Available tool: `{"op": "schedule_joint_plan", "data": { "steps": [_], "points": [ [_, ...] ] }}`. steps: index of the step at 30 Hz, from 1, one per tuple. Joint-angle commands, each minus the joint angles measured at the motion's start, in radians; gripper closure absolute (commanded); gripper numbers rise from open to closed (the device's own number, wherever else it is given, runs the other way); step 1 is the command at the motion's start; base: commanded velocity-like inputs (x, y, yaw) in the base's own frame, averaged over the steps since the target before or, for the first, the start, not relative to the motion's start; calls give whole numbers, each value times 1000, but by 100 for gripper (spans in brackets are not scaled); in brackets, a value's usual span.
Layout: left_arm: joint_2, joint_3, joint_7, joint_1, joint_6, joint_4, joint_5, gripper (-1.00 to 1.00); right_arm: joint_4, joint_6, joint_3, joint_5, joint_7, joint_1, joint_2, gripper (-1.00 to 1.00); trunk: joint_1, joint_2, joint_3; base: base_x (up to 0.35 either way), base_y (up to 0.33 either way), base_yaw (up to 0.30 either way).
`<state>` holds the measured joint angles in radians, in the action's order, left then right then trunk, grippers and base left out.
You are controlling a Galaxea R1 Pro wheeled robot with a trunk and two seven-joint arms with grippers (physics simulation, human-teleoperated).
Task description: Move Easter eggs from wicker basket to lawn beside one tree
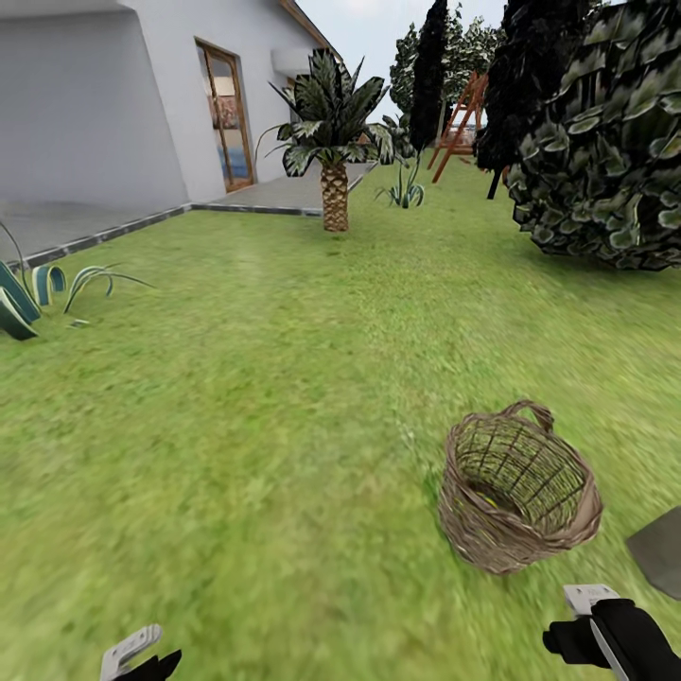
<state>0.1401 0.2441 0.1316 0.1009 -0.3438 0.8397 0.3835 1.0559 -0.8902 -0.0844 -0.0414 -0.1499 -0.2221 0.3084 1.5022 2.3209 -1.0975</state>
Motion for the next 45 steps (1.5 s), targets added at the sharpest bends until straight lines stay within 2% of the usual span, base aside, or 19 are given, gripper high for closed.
{"op": "schedule_joint_plan", "data": {
  "steps": [1,45],
  "points": [
    [-1,3,3,0,-8,1,6,-100,1,-4,-1,-5,-7,0,0,-100,-4,-7,2,0,0,0],
    [-1,3,5,0,-8,-1,6,-100,1,-5,-2,-5,-5,0,1,-100,-173,-315,140,0,0,0]
  ]
}}
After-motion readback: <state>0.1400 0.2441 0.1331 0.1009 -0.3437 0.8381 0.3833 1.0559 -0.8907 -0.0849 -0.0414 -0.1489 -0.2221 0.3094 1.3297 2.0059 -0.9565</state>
